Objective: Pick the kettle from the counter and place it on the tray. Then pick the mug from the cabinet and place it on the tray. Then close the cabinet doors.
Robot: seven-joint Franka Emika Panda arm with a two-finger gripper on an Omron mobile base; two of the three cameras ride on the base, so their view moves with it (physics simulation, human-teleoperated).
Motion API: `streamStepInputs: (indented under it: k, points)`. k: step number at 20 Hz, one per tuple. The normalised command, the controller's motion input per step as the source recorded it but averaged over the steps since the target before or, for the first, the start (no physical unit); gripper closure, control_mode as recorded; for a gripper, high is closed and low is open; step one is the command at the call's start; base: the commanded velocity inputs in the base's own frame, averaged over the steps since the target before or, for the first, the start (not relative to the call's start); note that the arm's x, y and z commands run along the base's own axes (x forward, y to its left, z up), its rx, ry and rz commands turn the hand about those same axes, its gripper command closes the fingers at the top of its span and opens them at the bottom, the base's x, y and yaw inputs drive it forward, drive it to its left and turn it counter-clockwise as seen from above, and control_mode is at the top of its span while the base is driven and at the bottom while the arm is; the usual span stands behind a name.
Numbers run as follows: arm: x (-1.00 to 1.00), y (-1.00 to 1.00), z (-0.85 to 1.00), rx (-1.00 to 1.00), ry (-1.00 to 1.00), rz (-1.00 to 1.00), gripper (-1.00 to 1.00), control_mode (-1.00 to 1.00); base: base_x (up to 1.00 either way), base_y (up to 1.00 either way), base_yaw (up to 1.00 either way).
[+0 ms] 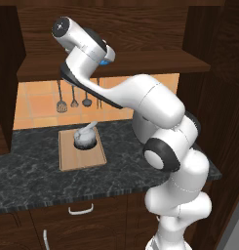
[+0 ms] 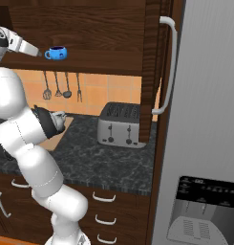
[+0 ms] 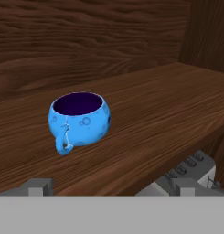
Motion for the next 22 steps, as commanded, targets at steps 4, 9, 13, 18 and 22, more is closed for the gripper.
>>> streamStepInputs:
  k: [4, 9, 13, 18, 22]
  points:
    - [0.2, -0.14, -0.18, 0.0, -0.04, 0.0, -1.0, -1.0, 0.0, 0.0, 0.0]
    - [0.31, -0.12, -0.2, 0.03, 0.0, 0.03, -1.0, -1.0, 0.0, 0.0, 0.0]
    - [0.33, 0.0, -0.01, 0.02, 0.03, 0.06, -1.0, -1.0, 0.0, 0.0, 0.0]
    - [0.36, 0.0, 0.0, 0.0, 0.15, 0.01, -1.0, -1.0, 0.0, 0.0, 0.0]
    - [0.3, 0.01, 0.04, 0.0, 0.03, 0.0, -1.0, -1.0, 0.0, 0.0, 0.0]
